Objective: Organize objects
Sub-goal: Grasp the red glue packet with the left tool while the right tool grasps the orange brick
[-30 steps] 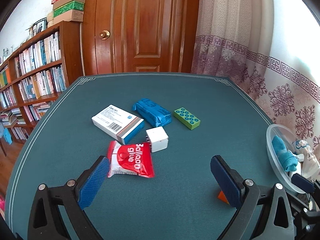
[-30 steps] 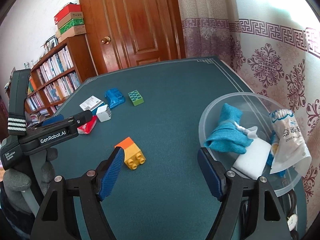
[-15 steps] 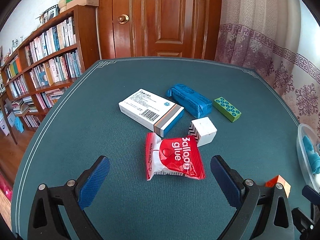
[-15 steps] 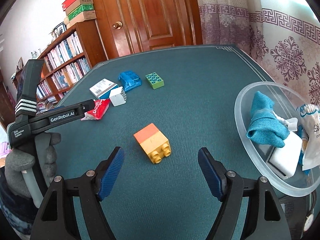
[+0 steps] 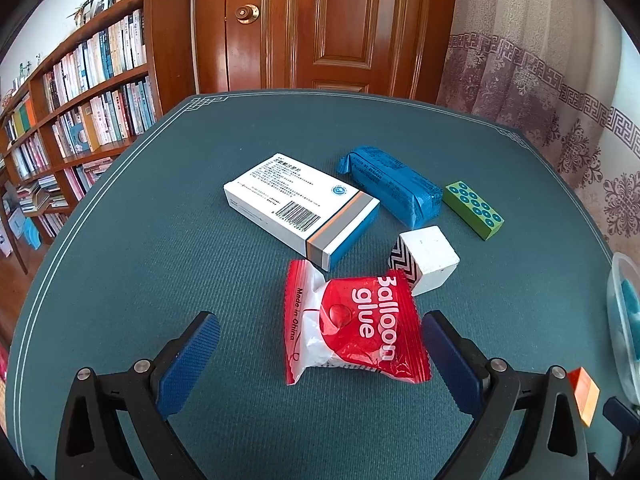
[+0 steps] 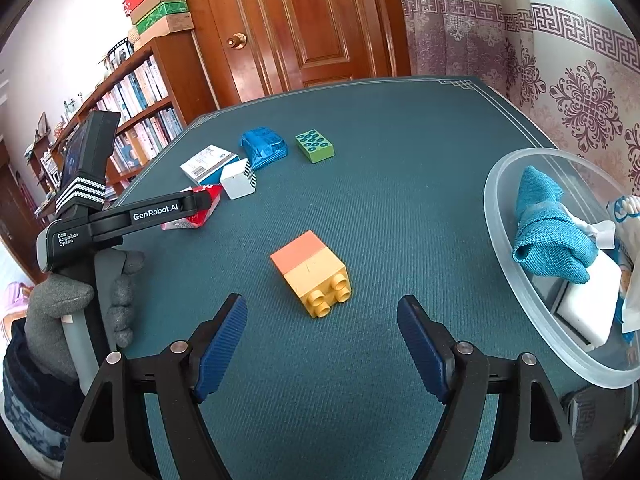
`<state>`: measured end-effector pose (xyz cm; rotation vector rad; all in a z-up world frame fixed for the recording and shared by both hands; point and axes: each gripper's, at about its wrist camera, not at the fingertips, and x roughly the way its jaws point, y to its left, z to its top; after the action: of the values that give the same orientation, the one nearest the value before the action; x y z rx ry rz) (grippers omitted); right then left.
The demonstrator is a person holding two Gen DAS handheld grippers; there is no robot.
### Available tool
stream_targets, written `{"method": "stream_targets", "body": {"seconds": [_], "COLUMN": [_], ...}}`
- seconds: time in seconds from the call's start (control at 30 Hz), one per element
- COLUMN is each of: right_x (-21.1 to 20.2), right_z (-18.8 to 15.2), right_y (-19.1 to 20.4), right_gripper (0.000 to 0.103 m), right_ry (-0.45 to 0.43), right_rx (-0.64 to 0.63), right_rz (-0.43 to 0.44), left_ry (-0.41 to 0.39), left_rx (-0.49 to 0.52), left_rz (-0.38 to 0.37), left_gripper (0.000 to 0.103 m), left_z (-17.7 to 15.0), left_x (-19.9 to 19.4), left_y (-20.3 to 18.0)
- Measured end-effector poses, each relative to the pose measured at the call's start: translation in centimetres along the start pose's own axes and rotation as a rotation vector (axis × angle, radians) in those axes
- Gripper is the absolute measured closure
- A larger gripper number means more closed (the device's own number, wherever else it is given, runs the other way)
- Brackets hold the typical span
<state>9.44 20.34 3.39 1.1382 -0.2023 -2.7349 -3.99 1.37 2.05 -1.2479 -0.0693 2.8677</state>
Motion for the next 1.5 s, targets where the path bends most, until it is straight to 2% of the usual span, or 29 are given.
{"method": "stream_targets", "body": {"seconds": [0.17,0.27,0.5,0.57,0.93,1.2,1.5], "right_x": [0.6,1.0,2.0,2.2,3.3,4.4,4.8], "right_z": [0.2,0.5,0.9,1.0,1.8,2.0,2.0], "right_y": [0.9,1.4,2.0,1.9,1.8,1.4,1.5], "right_gripper": [0.024,0.024,0.024,0.024,0.024,0.024,0.039], "right_ry": [0.007,0.007,0.012,0.015,0.019,0.032,0.031], "right_rx": [-0.02,-0.026,-0.03,-0.024,-0.015,-0.009,-0.022], "right_rz": [0.012,0.019,0.008,-0.001,-0.042,-0.079,-0.126], "left_ry": [0.015,0.036,0.01,0.008,-0.034,-0.064,-0.071], "left_rx": [-0.017,-0.027,-0.008,-0.016,-0.08,-0.075,-0.041], "left_rz": [-0.019,-0.045,-0.075,-0.088,-0.127,-0.149,-0.164], "left_gripper": [0.003,0.016,0.046,0.051,0.054,0.053,0.053], "left_z": [0.1,0.1,-0.2,-0.3,-0.5,-0.6,-1.0], "left_x": [0.5,0.8,0.1,-0.1,-1.8,-2.8,-3.0], "left_y": [0.3,0.7,0.4,0.6,2.0,1.7,0.8]}}
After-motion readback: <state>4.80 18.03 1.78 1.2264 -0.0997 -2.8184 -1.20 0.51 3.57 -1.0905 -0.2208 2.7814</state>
